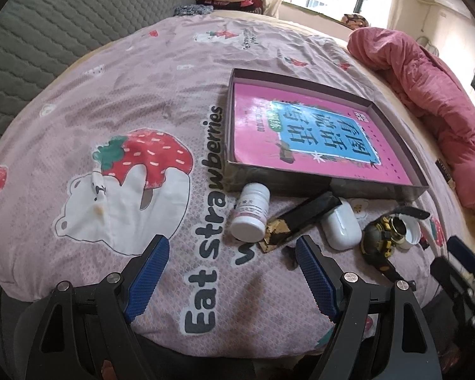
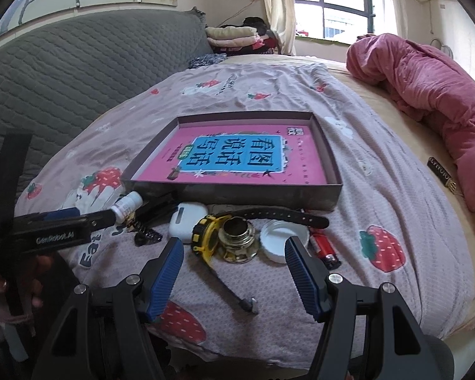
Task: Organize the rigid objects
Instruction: 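Grasp the white pill bottle with the left tool while the right tool grasps the yellow-black watch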
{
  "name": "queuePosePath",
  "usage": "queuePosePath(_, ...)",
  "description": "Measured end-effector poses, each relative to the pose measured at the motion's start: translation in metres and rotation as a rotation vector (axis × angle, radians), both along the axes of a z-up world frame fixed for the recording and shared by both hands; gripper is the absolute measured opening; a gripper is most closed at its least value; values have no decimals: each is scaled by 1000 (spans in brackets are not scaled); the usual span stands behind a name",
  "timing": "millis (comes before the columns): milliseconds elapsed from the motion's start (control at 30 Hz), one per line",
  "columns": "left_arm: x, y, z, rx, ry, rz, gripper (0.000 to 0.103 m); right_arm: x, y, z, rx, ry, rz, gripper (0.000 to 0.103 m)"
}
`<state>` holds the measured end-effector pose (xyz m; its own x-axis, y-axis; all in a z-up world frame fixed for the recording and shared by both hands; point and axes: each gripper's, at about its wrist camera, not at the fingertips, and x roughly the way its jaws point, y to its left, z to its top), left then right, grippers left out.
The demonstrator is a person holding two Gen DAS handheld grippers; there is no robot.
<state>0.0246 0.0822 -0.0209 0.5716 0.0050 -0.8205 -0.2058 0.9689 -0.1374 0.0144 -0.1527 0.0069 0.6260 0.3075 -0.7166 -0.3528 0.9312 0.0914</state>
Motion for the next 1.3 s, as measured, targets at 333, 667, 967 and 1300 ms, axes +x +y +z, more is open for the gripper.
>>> queuePosePath(333,21,6,-9,-59,16,-27,82,3,17,-11,-24,33,53,66)
queuePosePath(667,35,17,-18,-138,35,-20,64,18,33,-25,26,110,65,58)
queuePosePath(967,47,13,-24,-143,47,-54,62,31,50,-40,13,163,69,42)
queuePosePath(1300,52,16,-29,-140,52,-64,54,51,60,-55,-16,198,-4,35)
